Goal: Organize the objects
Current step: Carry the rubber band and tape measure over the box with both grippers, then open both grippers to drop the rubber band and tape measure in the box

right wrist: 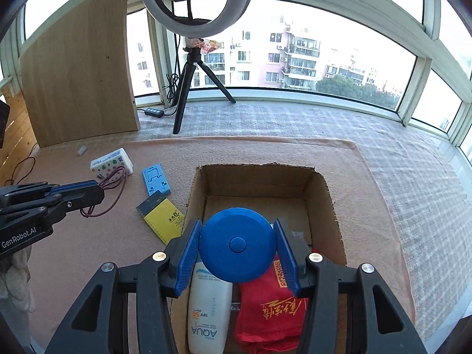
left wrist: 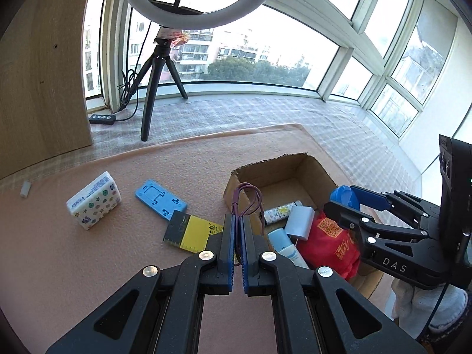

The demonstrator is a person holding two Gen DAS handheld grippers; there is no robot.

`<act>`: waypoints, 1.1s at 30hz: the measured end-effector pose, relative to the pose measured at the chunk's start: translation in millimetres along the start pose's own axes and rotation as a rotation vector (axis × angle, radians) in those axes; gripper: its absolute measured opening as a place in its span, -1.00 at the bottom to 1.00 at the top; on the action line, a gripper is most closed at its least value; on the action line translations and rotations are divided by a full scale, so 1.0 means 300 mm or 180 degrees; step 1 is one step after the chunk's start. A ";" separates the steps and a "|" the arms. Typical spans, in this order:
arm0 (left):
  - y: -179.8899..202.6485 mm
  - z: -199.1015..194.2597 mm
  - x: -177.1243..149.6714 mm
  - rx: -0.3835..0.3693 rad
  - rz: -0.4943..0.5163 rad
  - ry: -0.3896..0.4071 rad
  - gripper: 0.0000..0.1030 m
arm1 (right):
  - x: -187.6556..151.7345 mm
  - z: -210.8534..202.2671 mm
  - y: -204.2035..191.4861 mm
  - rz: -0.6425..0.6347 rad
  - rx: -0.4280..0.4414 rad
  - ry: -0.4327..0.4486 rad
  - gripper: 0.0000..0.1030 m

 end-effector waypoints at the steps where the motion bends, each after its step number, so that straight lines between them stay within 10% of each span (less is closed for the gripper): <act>1: 0.018 0.018 0.009 -0.0006 0.0017 -0.0008 -0.94 | 0.004 0.007 0.022 0.0030 0.0017 -0.0014 -0.10; 19: 0.182 0.211 0.068 -0.0066 0.0152 -0.0177 -0.93 | 0.001 0.111 0.205 0.0159 -0.0007 -0.0188 -0.10; 24: 0.192 0.195 0.075 -0.0005 0.0165 -0.0168 -0.41 | 0.006 0.103 0.210 0.0141 0.0000 -0.0178 0.10; 33: 0.136 0.149 0.032 0.0053 0.0047 -0.0215 -0.41 | -0.004 0.072 0.213 0.0248 0.0058 -0.0144 0.13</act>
Point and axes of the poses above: each gripper's, at about its wrist camera, not at the fingertips, and z roughly the way its jaws point, y to its right, x to its top, the point moved 1 cm from there along z, roughly the way its jaws point, and after that the axes turned 3 degrees about z, right-handed, at the moved point
